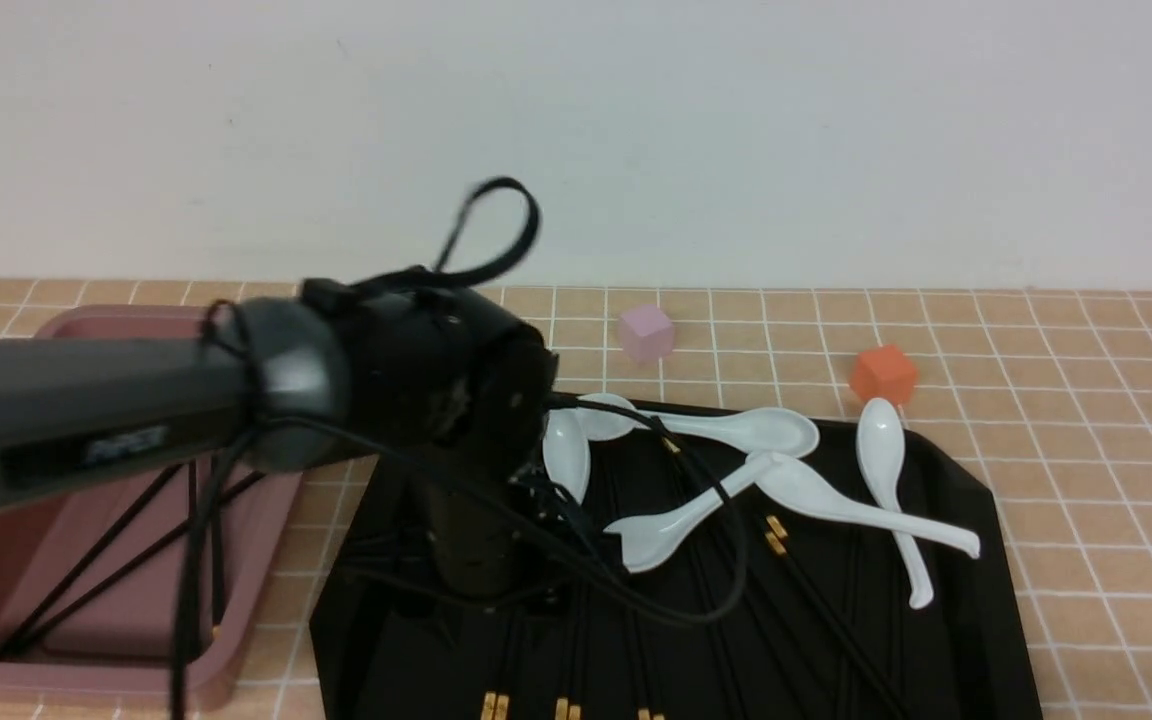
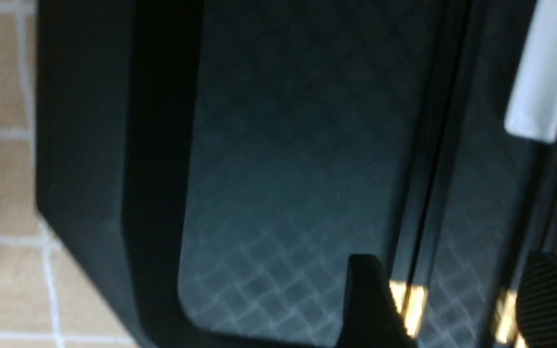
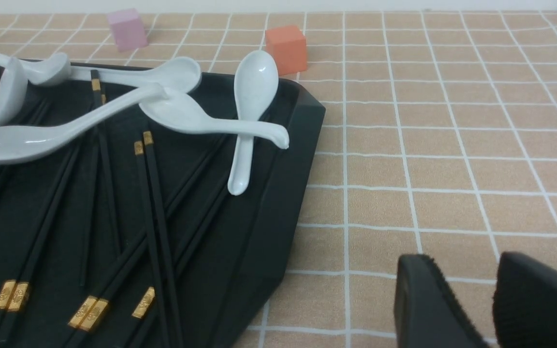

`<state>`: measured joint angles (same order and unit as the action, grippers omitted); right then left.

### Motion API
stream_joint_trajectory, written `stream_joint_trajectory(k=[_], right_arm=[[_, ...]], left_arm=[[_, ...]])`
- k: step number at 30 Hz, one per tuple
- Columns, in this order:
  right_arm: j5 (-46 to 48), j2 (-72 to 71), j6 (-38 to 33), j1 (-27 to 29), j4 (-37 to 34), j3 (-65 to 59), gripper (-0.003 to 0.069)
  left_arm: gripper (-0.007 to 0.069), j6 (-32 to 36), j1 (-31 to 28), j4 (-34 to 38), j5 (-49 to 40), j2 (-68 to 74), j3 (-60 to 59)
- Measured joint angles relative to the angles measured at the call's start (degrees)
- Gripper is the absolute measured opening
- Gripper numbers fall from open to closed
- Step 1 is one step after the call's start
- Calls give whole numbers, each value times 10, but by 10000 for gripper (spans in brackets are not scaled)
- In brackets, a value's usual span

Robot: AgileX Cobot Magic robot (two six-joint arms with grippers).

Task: On brown tablecloth take chopsticks from black tray and put them in box.
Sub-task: 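Reach over to the black tray and grasp a pair of chopsticks with the left gripper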

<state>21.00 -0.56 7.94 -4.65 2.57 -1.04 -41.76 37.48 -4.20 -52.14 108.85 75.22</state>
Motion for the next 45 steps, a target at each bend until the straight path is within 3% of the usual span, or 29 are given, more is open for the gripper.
stream_joint_trajectory(k=[15, 27, 32, 40, 45], right_arm=[[0, 0, 0, 0, 0, 0, 240], [0, 0, 0, 0, 0, 0, 240], [0, 0, 0, 0, 0, 0, 240], [0, 0, 0, 0, 0, 0, 240], [0, 0, 0, 0, 0, 0, 240]], left_arm=[[415, 0, 0, -33, 48, 40, 2], [367, 2, 0, -36, 48, 64, 10], [307, 3, 0, -33, 45, 65, 12], [120, 3, 1, -32, 37, 66, 12], [116, 2, 1, -37, 25, 64, 13]])
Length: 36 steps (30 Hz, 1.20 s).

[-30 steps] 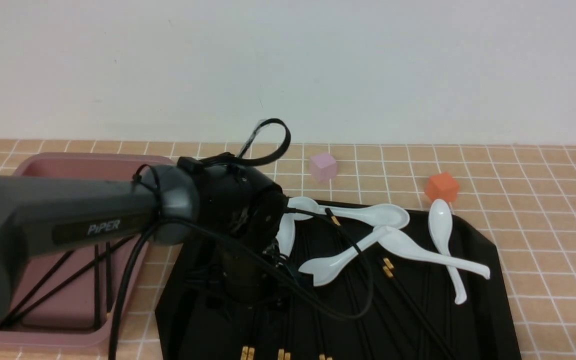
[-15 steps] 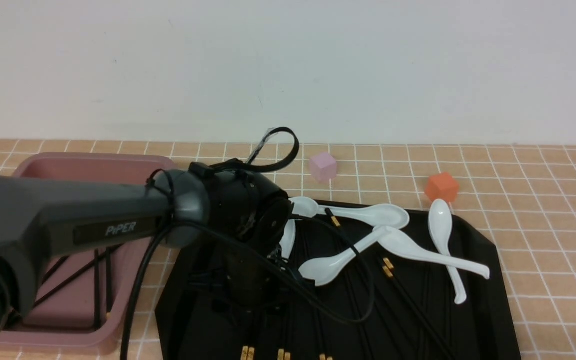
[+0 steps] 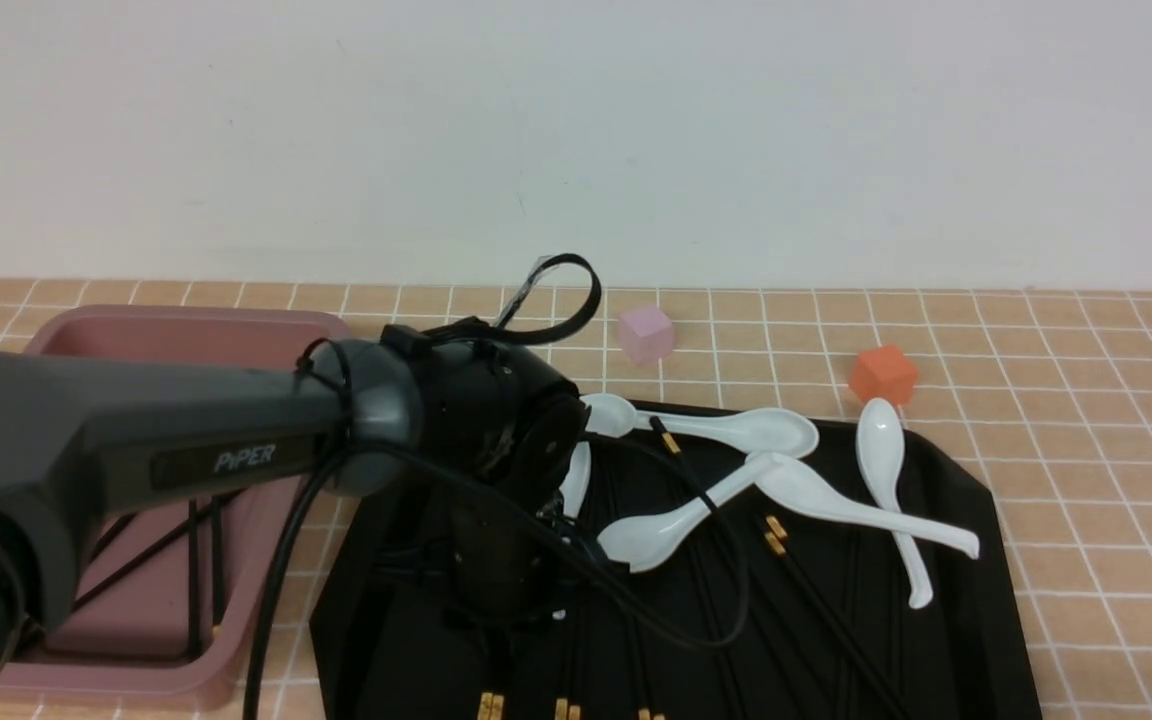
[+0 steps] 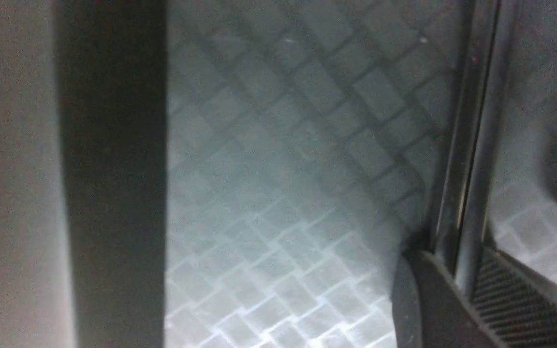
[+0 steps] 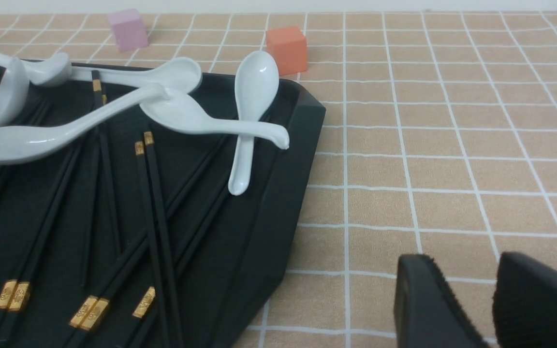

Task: On brown tablecloth take chopsticks from black tray and put them in box.
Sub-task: 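Reach over to the black tray and grasp a pair of chopsticks with the left gripper, then place the chopsticks into the pink bin with the left gripper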

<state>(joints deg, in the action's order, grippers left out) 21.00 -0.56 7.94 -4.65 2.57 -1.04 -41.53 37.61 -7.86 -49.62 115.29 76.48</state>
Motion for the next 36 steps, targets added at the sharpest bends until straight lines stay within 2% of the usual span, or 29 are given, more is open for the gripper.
stream_joint_trajectory(k=[6, 15, 20, 24, 26, 30, 36], right_arm=[[0, 0, 0, 0, 0, 0, 240], [0, 0, 0, 0, 0, 0, 240], [0, 0, 0, 0, 0, 0, 240], [0, 0, 0, 0, 0, 0, 240], [0, 0, 0, 0, 0, 0, 240], [0, 0, 0, 0, 0, 0, 240], [0, 0, 0, 0, 0, 0, 240]], left_arm=[[116, -4, -1, -19, -51, -37, 0], [116, -17, -8, -58, -107, -200, 66], [116, -3, -72, -96, -170, -261, 75], [116, 48, -180, -116, -196, -277, 55], [116, 83, -233, -118, -175, -277, 25], [116, 111, -293, -114, -84, -273, -51], [116, 121, -313, -134, 27, -237, -126]])
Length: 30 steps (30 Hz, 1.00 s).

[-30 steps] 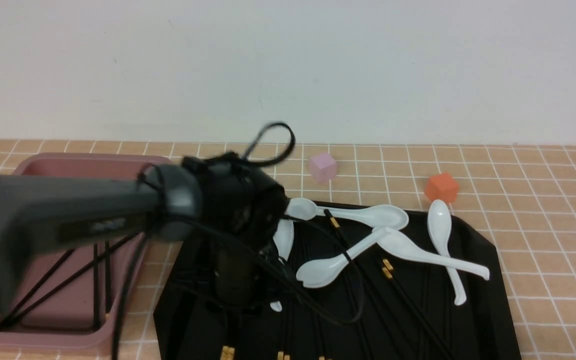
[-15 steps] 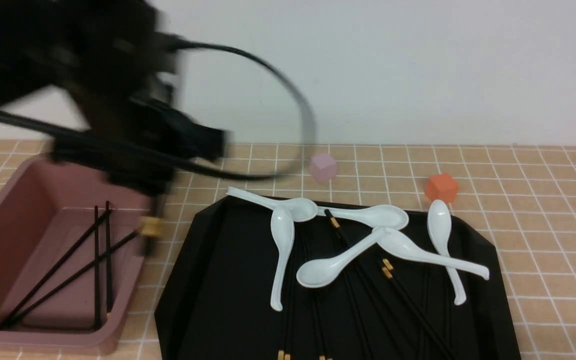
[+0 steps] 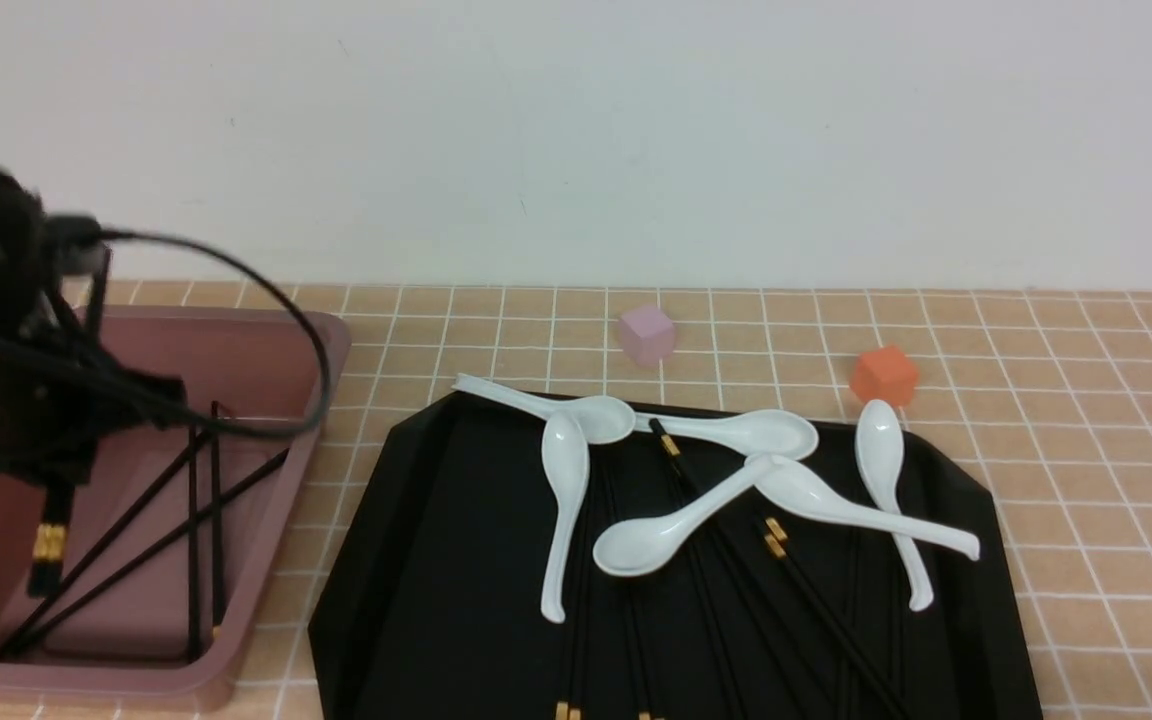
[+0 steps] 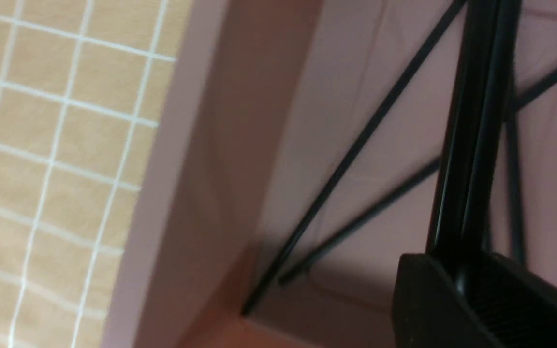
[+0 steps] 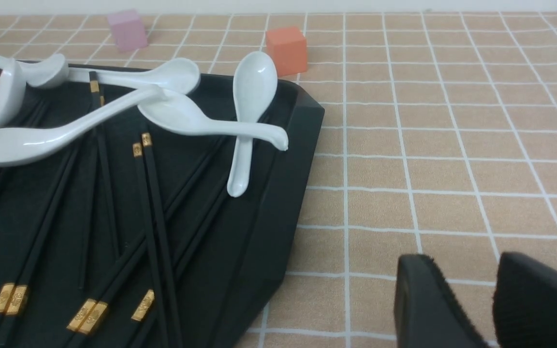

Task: On brown tablecloth take chopsticks from black tray and put them in box.

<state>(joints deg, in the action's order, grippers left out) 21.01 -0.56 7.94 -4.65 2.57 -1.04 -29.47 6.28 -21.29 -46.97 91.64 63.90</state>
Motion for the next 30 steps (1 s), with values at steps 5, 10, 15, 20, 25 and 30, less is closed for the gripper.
stream_joint_trajectory(k=[5, 10, 15, 20, 25, 30], right_arm=[[0, 0, 0, 0, 0, 0, 240], [0, 0, 0, 0, 0, 0, 240], [0, 0, 0, 0, 0, 0, 240], [0, 0, 0, 0, 0, 0, 240], [0, 0, 0, 0, 0, 0, 240], [0, 0, 0, 0, 0, 0, 240]], left_arm=[[127, 0, 0, -12, 37, 45, -7], [252, 0, 0, -11, 38, 59, -7], [337, 0, 0, -5, -9, 45, 10], [209, 4, 12, -2, -41, -5, 17], [-13, 14, 51, 16, -76, -95, 9], [-13, 16, 102, 69, -73, -222, -61]])
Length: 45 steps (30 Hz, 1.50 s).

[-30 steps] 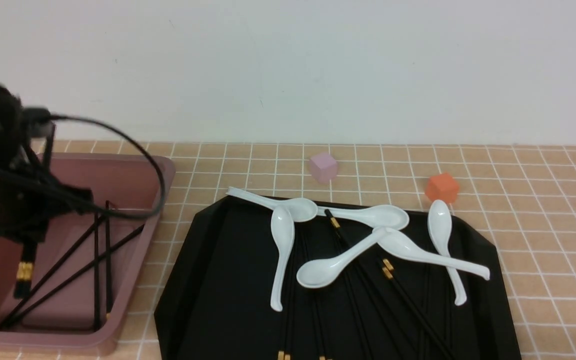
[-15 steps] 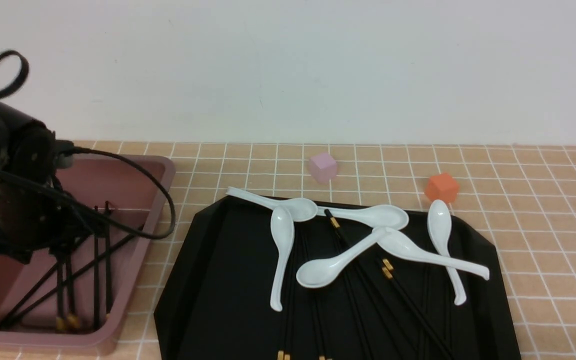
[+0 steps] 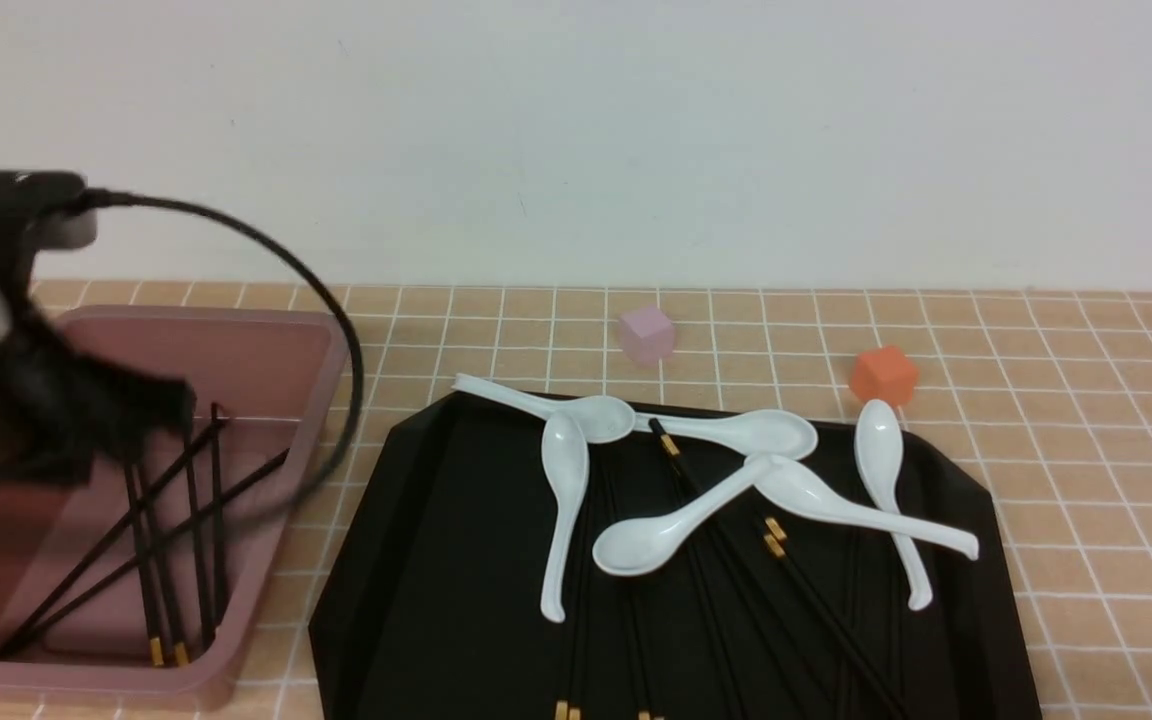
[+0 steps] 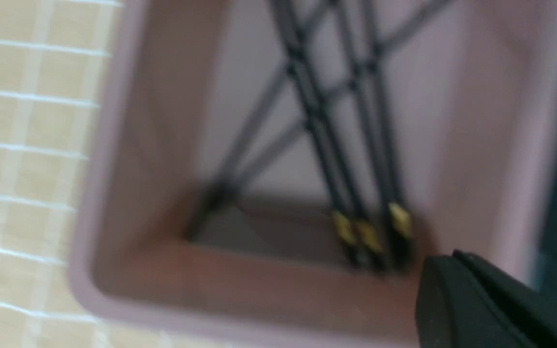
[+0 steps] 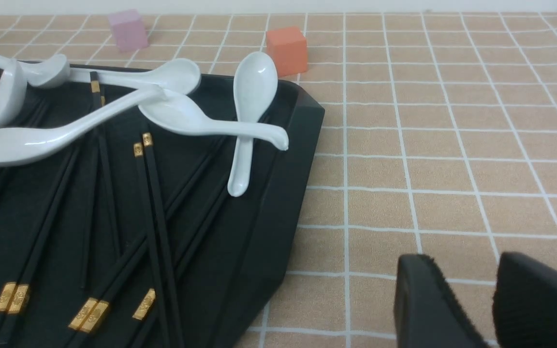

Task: On brown tablecloth take chopsticks from black tray and put them in box.

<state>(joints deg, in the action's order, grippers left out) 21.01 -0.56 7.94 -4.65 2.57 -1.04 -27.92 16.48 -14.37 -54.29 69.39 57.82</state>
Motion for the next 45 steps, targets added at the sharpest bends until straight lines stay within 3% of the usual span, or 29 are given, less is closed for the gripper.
stream_joint_trajectory(k=[5, 8, 12, 16, 26, 38, 45], right_arm=[[0, 0, 0, 0, 0, 0, 240], [0, 0, 0, 0, 0, 0, 240], [0, 0, 0, 0, 0, 0, 240], [0, 0, 0, 0, 0, 0, 240], [0, 0, 0, 0, 0, 0, 240], [0, 0, 0, 0, 0, 0, 240], [0, 0, 0, 0, 0, 0, 240]], left_arm=[[-13, 0, 50, 97, 67, -134, -115], [-13, 0, 81, 157, 167, -214, -202], [-13, 0, 100, 202, 290, -290, -297], [-13, -1, 101, 233, 331, -327, -339], [-13, -1, 101, 236, 336, -329, -346], [-13, 5, 101, 154, 368, -391, -395], [-13, 107, 40, 173, 463, -548, -513]])
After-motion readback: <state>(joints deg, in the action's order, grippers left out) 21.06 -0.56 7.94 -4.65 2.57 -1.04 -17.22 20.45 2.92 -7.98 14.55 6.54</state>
